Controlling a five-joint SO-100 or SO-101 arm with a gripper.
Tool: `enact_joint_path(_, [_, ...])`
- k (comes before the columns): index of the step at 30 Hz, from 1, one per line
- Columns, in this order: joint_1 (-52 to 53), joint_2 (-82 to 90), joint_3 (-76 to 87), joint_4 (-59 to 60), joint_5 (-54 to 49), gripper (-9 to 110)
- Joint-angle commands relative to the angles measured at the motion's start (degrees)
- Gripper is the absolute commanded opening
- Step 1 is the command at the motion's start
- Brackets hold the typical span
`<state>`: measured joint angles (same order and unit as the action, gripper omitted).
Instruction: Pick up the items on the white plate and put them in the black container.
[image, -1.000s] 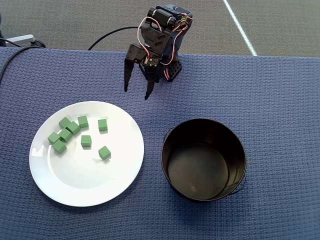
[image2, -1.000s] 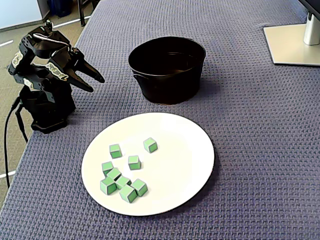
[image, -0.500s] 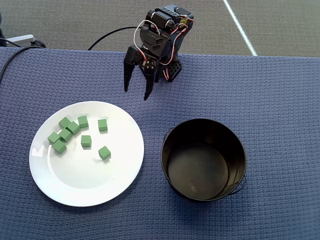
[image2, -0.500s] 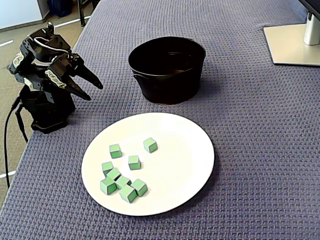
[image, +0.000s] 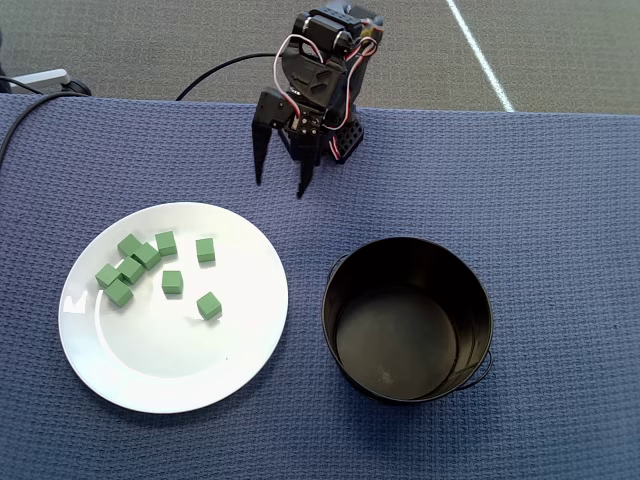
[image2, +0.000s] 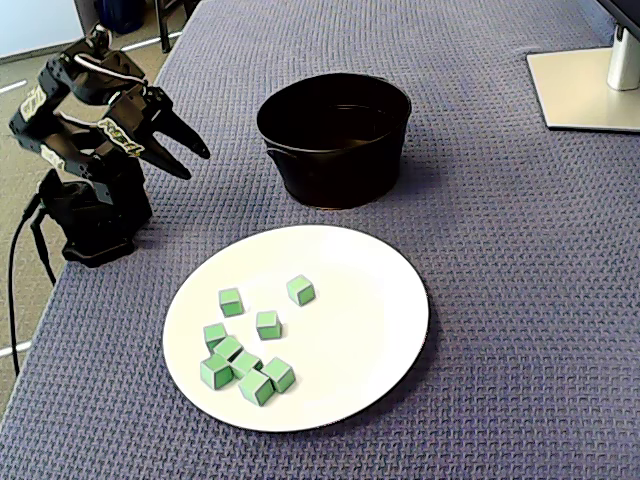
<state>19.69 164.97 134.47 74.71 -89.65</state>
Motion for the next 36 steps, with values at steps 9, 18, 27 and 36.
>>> enact_joint_path(9, [-1.05, -56.07, -40.78, 9.14, 60.47, 19])
enact_joint_path(18, [13.8, -73.04, -47.11, 8.61, 79.19, 26])
enact_joint_path(27, [19.51, -75.94, -40.61, 4.75, 58.45, 23])
enact_joint_path(36, [24.43, -81.65, -38.06, -0.7, 48.25, 22])
